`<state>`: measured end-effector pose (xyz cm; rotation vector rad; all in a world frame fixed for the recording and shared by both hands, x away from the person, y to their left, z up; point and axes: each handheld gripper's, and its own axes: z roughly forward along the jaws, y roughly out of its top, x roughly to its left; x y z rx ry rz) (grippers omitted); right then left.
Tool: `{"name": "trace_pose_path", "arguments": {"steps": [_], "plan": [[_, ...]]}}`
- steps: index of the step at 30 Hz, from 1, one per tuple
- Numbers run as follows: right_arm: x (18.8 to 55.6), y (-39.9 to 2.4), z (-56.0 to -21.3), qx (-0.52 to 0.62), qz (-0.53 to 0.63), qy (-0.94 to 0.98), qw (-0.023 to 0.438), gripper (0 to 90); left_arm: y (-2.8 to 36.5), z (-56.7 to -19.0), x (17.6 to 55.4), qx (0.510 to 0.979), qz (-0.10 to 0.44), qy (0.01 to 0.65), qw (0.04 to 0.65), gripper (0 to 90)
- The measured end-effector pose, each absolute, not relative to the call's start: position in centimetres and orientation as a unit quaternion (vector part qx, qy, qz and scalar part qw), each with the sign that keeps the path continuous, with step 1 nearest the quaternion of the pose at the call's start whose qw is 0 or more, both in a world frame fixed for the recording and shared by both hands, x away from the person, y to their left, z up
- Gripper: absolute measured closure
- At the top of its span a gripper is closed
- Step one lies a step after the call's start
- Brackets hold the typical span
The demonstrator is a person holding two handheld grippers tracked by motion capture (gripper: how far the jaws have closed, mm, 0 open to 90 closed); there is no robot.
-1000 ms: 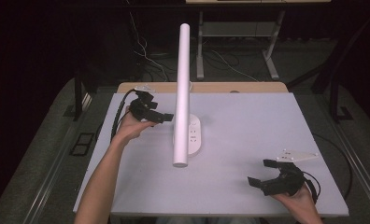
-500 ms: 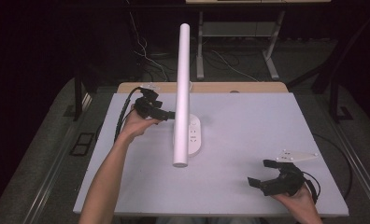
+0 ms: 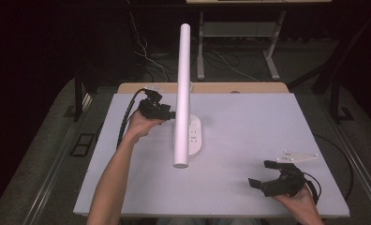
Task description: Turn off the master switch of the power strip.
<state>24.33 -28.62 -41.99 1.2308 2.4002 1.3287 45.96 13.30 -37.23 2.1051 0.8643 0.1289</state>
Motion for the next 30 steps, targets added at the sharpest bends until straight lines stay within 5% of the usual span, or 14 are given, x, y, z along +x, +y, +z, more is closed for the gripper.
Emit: {"name": "trace_pose_path", "arguments": {"steps": [20,30], "plan": [[24.4,-28.5,-42.1,0.41,0.437,0.798,0.065,0.0,12.6,-38.6,46.5,0.841,0.034,0.343,0.416,89.3],[24.4,-28.5,-42.2,0.41,0.436,0.798,0.064,0.0,12.2,-39.3,46.8,0.844,0.036,0.349,0.406,89.6]]}}
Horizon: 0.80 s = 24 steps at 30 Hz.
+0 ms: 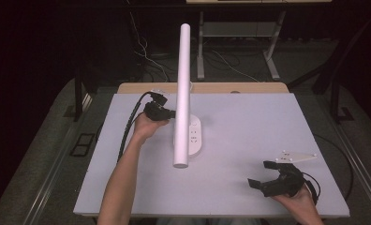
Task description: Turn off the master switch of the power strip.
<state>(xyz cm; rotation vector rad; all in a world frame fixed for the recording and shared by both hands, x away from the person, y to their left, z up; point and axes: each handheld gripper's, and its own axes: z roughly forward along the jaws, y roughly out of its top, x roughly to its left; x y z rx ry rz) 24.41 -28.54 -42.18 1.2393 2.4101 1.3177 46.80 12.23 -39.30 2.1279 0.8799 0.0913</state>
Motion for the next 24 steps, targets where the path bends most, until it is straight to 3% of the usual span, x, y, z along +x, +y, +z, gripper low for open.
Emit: {"name": "trace_pose_path", "arguments": {"steps": [14,24], "plan": [[24.4,-28.6,-42.2,0.41,0.436,0.799,0.064,0.0,11.0,-40.5,46.8,0.828,0.026,0.37,0.421,89.6],[24.4,-28.5,-42.2,0.408,0.434,0.801,0.064,0.0,11.0,-40.9,47.0,0.848,0.027,0.35,0.397,89.6]]}}
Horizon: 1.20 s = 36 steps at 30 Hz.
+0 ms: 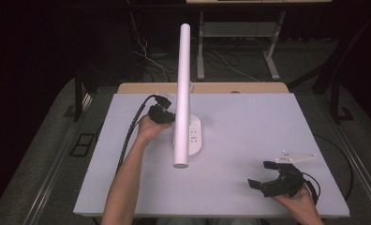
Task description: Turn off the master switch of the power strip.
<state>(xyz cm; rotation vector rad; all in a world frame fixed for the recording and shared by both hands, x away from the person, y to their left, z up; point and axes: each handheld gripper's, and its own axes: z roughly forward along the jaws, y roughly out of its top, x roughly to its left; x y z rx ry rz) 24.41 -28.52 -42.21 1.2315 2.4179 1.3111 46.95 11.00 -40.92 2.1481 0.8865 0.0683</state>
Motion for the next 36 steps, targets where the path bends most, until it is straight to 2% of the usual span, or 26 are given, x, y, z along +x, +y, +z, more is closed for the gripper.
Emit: {"name": "trace_pose_path", "arguments": {"steps": [11,13,18,36], "plan": [[24.4,-28.5,-42.2,0.407,0.433,0.801,0.064,0.0,11.0,-41.8,47.0,0.853,0.024,0.353,0.385,89.7],[24.4,-28.5,-42.2,0.408,0.434,0.801,0.064,0.0,11.3,-42.0,47.3,0.837,0.001,0.377,0.397,89.8],[24.4,-28.7,-42.1,0.409,0.435,0.8,0.067,0.0,11.7,-42.4,47.2,0.825,-0.006,0.393,0.405,89.9],[24.4,-28.8,-42.0,0.409,0.437,0.798,0.072,0.0,11.0,-42.0,46.8,0.833,0.009,0.4,0.382,90.0]]}}
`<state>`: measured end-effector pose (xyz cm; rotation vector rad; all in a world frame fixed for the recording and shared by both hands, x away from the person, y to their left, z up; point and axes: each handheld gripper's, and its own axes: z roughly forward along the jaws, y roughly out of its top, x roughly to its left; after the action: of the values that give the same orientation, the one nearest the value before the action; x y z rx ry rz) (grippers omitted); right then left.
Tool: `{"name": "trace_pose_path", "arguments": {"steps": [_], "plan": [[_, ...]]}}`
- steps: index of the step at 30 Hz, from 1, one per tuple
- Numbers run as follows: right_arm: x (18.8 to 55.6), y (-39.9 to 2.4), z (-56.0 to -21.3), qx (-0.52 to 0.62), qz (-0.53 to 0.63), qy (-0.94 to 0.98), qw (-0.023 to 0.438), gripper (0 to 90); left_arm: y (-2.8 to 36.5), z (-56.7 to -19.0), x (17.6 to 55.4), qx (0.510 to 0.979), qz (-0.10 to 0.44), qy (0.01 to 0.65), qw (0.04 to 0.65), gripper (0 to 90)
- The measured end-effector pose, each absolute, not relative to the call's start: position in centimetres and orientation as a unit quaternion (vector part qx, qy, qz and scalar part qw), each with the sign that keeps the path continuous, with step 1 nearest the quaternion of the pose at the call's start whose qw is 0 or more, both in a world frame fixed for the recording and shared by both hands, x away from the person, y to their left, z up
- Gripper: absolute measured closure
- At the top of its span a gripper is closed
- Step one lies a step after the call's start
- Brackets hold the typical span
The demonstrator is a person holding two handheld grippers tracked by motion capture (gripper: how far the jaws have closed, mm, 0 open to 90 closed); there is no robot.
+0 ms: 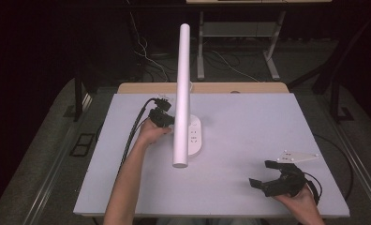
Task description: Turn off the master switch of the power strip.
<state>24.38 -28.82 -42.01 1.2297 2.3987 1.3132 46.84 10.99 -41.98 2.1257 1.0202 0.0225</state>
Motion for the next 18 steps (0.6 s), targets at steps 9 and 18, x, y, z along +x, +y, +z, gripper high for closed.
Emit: {"name": "trace_pose_path", "arguments": {"steps": [9,18], "plan": [[24.38,-28.91,-41.97,0.409,0.436,0.798,0.073,0.0,10.81,-42.0,46.73,0.833,0.014,0.405,0.377,90.0],[24.41,-28.69,-42.06,0.408,0.434,0.8,0.071,0.0,10.67,-41.97,46.49,0.83,0.021,0.411,0.377,90.0]]}}
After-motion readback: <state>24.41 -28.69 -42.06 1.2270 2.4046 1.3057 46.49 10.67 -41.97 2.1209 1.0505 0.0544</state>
